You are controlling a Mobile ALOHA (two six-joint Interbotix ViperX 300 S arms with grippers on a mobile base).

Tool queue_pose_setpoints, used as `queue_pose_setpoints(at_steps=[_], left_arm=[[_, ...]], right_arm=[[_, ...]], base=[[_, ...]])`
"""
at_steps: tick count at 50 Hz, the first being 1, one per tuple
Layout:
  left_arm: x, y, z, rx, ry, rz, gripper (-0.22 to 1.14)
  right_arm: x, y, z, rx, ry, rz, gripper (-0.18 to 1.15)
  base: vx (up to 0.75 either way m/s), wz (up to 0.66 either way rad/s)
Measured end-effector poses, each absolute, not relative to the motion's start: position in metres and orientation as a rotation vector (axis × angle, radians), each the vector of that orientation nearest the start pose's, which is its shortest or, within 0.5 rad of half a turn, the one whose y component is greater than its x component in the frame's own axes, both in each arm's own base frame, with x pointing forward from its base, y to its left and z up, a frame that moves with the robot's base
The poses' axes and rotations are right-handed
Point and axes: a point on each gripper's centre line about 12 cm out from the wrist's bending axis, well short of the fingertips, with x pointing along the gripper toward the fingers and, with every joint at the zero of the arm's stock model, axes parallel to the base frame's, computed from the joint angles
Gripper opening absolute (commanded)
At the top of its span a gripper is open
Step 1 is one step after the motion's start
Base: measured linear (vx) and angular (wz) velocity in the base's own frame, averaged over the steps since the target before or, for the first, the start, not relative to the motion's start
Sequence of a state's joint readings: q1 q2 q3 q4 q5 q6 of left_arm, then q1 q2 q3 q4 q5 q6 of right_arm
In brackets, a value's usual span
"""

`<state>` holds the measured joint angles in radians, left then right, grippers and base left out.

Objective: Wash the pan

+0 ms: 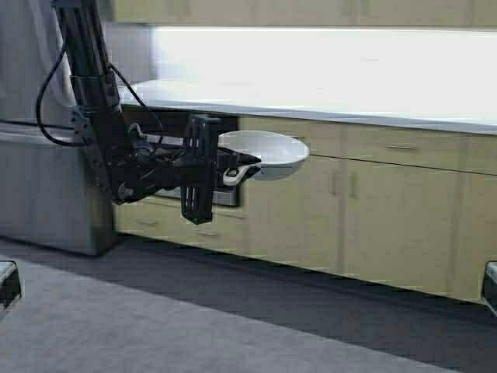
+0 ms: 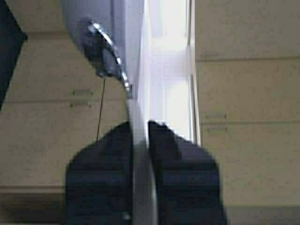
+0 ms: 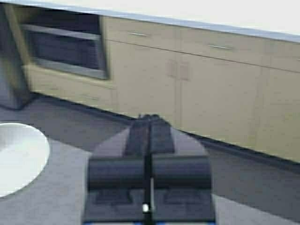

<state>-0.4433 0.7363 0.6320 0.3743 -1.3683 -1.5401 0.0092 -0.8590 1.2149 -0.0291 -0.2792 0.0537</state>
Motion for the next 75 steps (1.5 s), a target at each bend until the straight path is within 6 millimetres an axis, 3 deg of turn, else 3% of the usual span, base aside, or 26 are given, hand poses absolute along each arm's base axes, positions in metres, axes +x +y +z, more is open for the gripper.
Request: queue_pose_setpoints(at_steps=[29, 46, 66, 75], left_arm=[[0.354, -0.218, 0.013, -1.364, 0.622, -0.66, 0.03], [0.353, -0.221, 0.04, -1.344, 0.603, -0.735, 0.03], [0.348, -0.225, 0.039, -1.349, 0.632, -0.746, 0.03], [0.354, -0.216, 0.038, -1.349, 0.625, -0.72, 0.03]], right_arm=[[0.21, 0.003, 0.256, 0.026, 0.068, 0.015, 0.07], [0.189, 0.002, 0.259, 0.015, 0.003, 0.016, 0.07], [0.194, 0.002, 0.252, 0.0, 0.037, 0.016, 0.07], [0.194, 0.003, 0.251, 0.004, 0.042, 0.018, 0.07]], base=[[0.1, 0.6], [0.15, 0.57], [0.16, 0.51], [0.18, 0.59]])
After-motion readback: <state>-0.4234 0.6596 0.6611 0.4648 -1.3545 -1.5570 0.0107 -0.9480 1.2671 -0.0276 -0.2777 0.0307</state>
